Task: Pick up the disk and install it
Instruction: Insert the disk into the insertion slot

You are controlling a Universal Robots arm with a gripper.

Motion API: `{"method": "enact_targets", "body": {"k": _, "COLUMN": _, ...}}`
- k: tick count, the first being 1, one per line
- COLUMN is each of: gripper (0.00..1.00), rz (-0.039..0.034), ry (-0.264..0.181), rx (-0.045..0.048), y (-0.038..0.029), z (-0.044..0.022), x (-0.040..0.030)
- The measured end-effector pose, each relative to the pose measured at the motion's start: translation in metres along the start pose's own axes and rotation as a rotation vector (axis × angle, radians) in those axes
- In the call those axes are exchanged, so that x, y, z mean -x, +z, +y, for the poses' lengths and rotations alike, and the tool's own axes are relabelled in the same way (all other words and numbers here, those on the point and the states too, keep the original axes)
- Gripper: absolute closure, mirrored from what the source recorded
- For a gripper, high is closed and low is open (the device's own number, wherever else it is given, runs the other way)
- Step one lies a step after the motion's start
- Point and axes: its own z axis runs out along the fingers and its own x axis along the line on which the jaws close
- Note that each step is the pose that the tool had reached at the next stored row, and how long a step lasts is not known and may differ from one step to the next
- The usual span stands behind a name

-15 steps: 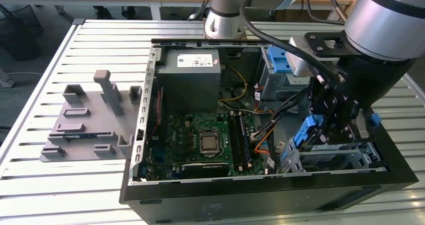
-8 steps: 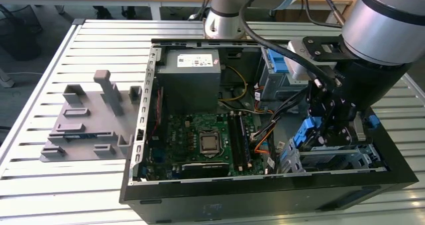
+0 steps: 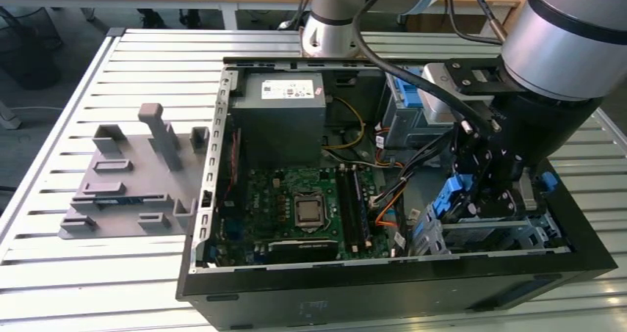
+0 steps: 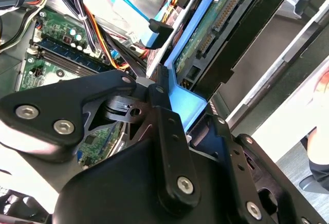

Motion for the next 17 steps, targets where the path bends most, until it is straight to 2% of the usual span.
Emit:
{"method": "enact_targets", "body": {"k": 8, "gripper": 0.64, "rz": -0.0006, "ry": 0.000, "rx": -0.0002, "y": 0.0005, "z": 0.0000, "x": 0.0001}}
{"method": "enact_targets", "body": {"k": 10, "gripper": 0.62, "rz": -0.0006, "ry": 0.000, "rx": -0.0002, "y": 0.0007, "z": -0.0001, "x": 0.0001}}
{"method": "enact_targets", "body": {"k": 11, "gripper": 0.56, "rz": -0.0005, "ry": 0.000, "rx": -0.0001, "y": 0.0007, "z": -0.0001, "x": 0.0001}}
{"method": "enact_targets", "body": {"k": 17, "gripper": 0.56, "rz": -0.0002, "ry": 0.000, "rx": -0.0001, "y": 0.0007, "z": 0.0000, "x": 0.0000}}
